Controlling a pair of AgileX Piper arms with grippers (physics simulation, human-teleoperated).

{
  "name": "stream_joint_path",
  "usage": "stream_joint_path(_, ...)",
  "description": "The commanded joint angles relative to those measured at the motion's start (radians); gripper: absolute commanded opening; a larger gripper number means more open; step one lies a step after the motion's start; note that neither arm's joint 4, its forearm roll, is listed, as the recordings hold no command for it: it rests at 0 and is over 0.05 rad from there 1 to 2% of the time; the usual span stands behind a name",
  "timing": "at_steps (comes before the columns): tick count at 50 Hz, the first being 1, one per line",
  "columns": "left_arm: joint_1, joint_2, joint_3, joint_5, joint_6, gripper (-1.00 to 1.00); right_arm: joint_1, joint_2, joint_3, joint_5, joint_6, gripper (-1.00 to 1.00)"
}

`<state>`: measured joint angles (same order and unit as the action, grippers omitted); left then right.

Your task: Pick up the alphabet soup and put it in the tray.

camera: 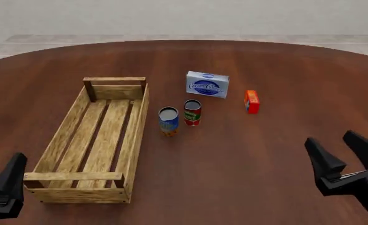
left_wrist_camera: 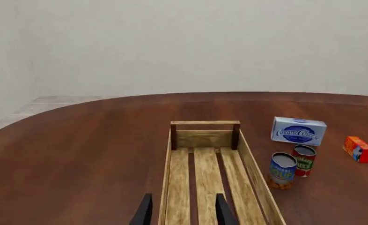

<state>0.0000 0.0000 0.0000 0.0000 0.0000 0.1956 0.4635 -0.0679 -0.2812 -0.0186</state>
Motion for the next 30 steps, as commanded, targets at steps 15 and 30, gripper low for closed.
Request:
stream_joint_path(15, 0.000, 0.000, 0.000, 0.000, 0.000, 1.00, 0.133, 0.496, 0.017, -0.460, 0.003, 1.00)
stream_joint_path(30, 0.000, 0.000, 0.000, 0.000, 0.000, 1.00, 0.200, 0.745, -0.001, -0.664, -0.006, 1.00)
